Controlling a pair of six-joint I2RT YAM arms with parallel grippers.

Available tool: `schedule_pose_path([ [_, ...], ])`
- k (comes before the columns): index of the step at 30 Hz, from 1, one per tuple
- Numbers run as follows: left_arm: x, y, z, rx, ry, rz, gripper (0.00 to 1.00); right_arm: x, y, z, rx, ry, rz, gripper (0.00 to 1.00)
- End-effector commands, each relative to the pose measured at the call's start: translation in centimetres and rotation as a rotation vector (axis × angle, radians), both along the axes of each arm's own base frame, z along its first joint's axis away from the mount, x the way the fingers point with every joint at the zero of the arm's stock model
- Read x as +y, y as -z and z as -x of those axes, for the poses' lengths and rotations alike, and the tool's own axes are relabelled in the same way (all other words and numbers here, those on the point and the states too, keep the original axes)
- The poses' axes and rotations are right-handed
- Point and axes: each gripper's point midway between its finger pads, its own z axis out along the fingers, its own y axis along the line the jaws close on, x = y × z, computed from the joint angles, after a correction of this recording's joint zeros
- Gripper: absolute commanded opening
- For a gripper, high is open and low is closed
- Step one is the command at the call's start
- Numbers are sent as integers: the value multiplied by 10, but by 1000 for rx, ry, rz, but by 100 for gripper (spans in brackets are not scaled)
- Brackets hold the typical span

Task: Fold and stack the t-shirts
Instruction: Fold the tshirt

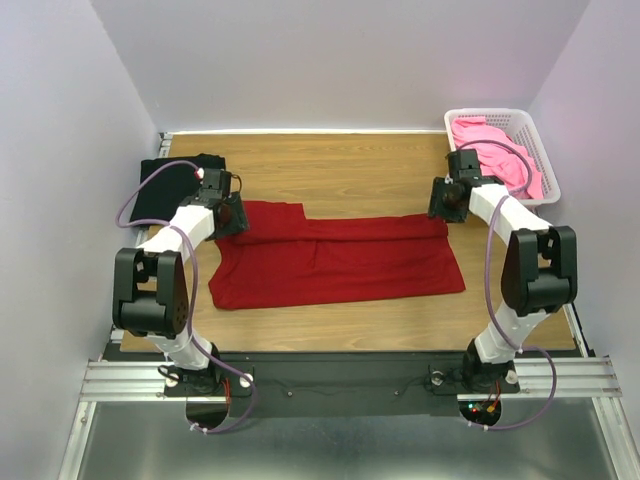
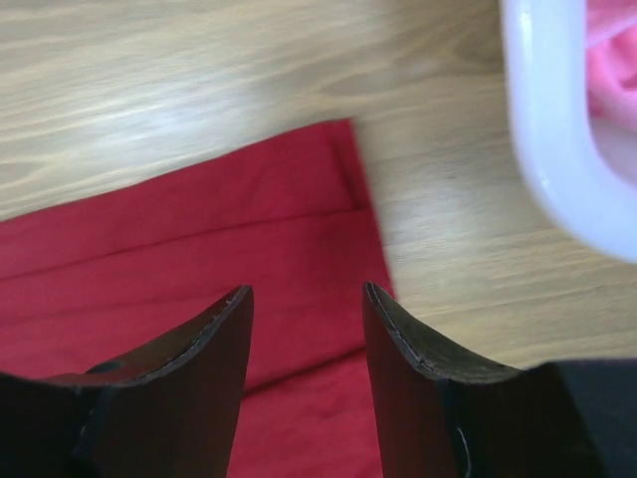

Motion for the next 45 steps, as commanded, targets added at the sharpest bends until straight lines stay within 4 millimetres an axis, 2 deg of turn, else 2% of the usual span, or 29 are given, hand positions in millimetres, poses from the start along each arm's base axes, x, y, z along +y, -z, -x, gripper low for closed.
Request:
schedule_pose_path([
  [1,-2,-45,-20,-113,-2,23,77,28,-31,-8,-67,-59,-147,54],
  [2,-3,-46,-25,-118,4,21,82,31,-26,-11,-54,-64,-161,54],
  [5,-5,-51,-47,-147,23,14,86,48,-21,-23,-44,-111,-205,54],
  [7,-7,-58,-62,-170,30,12,86,50,-17,-29,-39,-124,-201,54],
  [8,-8,-51,-66,-150,38,6,86,51,-14,-34,-34,-125,-201,53],
  [10,-14,-57,-75,-165,59,13,86,53,-14,-40,-38,-129,-210,53],
  [12,-18,-55,-81,-171,73,3,86,60,-10,-43,-29,-153,-227,53],
  [16,-19,-48,-99,-174,86,-13,86,83,-12,-53,-37,-221,-271,53],
  [18,-21,-43,-113,-172,89,-11,86,102,-19,-59,-58,-278,-299,53],
  [20,-24,-36,-126,-169,84,-2,86,120,-16,-62,-60,-318,-304,53],
  [22,-25,-35,-137,-185,81,-2,82,140,-21,-67,-80,-368,-321,53],
  [23,-24,-25,-140,-170,78,-9,80,149,-20,-71,-90,-384,-331,53],
  [25,-22,-21,-145,-166,72,-26,74,177,-31,-77,-136,-454,-378,52],
  [28,-18,-8,-148,-150,67,-50,70,210,-28,-81,-146,-526,-432,51],
  [29,-18,-6,-149,-149,70,-55,69,230,-37,-85,-181,-569,-446,49],
  [30,-17,-6,-150,-154,69,-55,69,241,-27,-86,-171,-585,-457,49],
  [31,-16,-4,-150,-154,66,-57,69,259,-26,-83,-170,-615,-483,49],
  [32,-16,-4,-151,-155,67,-57,69,272,-37,-92,-212,-635,-502,48],
  [33,-16,-4,-152,-163,69,-59,69,283,-35,-93,-214,-648,-520,48],
  [34,-17,-2,-151,-161,73,-57,69,298,-25,-92,-202,-656,-539,48],
  [35,-17,-1,-151,-162,76,-56,69,306,-24,-94,-205,-664,-550,47],
  [36,-16,1,-151,-160,75,-57,69,316,-33,-100,-231,-677,-564,47],
  [37,-17,2,-151,-158,78,-55,69,324,-20,-100,-212,-673,-575,47],
  [39,-18,7,-150,-152,83,-49,69,346,-17,-102,-225,-698,-599,43],
  [40,-18,10,-150,-146,85,-47,69,348,-25,-104,-241,-701,-608,43],
  [41,-18,11,-149,-142,86,-46,69,356,-15,-103,-225,-708,-613,42],
  [43,-18,13,-149,-141,86,-48,69,366,-17,-106,-238,-717,-623,39],
  [45,-15,16,-149,-134,83,-50,69,374,-4,-104,-218,-724,-631,39],
])
